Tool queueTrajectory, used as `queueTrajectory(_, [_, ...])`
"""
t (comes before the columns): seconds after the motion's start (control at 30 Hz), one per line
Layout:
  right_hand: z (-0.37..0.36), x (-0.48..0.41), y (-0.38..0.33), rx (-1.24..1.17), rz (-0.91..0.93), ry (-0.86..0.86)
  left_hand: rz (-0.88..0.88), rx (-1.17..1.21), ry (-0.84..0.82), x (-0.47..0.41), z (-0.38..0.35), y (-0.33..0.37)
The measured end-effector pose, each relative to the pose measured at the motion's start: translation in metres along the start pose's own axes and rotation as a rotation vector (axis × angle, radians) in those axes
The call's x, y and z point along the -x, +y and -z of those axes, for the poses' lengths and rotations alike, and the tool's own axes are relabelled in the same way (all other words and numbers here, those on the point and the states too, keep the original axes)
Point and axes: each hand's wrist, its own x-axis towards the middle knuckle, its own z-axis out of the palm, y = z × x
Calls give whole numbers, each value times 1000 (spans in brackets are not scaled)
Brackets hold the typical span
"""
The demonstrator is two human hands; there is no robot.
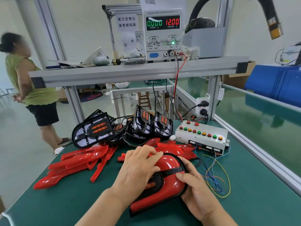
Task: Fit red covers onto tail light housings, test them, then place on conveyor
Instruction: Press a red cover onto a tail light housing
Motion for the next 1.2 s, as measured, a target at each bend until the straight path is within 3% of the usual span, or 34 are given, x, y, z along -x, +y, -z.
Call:
queueTrajectory(0.2, [-2,2,-1,-8,15,-21,-9,67,14,-3,1,1])
queueTrajectory(0.4, [-2,3,0,-25,19,-35,28,326,-20,-8,7,-1])
queueTrajectory(0.9, [-3,4,-2,5,10,9,-35,295,-102,-12,12,-1])
queueTrajectory(1.13, [-6,7,-5,41,13,7,-84,250,-83,-6,8,-1])
queueTrajectory(1.2, [-6,6,-5,51,20,9,-7,309,-28,-6,9,-1])
